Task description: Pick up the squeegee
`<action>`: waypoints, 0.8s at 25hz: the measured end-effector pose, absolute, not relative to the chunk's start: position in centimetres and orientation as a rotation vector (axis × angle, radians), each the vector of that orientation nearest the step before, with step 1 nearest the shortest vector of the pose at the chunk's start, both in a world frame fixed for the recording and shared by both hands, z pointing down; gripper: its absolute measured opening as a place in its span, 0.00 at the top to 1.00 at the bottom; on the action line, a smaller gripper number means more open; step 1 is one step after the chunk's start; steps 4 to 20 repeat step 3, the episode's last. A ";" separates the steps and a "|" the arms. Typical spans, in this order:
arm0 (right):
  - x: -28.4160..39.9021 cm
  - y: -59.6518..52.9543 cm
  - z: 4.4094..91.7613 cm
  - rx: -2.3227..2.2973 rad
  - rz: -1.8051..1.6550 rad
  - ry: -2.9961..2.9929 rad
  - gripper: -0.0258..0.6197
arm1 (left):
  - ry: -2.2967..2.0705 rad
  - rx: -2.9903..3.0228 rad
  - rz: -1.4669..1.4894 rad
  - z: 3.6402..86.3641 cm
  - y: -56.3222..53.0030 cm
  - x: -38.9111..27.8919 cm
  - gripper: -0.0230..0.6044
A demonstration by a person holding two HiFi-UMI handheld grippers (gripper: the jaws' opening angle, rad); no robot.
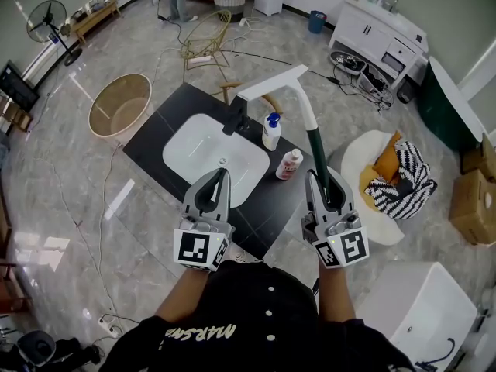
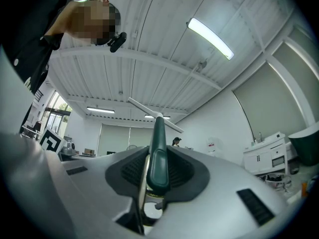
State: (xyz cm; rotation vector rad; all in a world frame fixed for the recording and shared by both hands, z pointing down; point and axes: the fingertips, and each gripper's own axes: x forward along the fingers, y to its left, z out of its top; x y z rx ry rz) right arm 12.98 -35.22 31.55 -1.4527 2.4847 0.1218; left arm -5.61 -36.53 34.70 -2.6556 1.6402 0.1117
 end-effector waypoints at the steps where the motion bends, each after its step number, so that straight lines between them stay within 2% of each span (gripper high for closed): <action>1: 13.0 -35.2 31.5 -1.453 0.121 2.484 0.83 | 1.639 -2.656 0.113 34.6 -36.5 -5.6 0.93; 20: 13.0 -35.1 31.4 -1.454 0.121 2.483 0.83 | 1.637 -2.657 0.115 34.5 -36.4 -5.6 0.93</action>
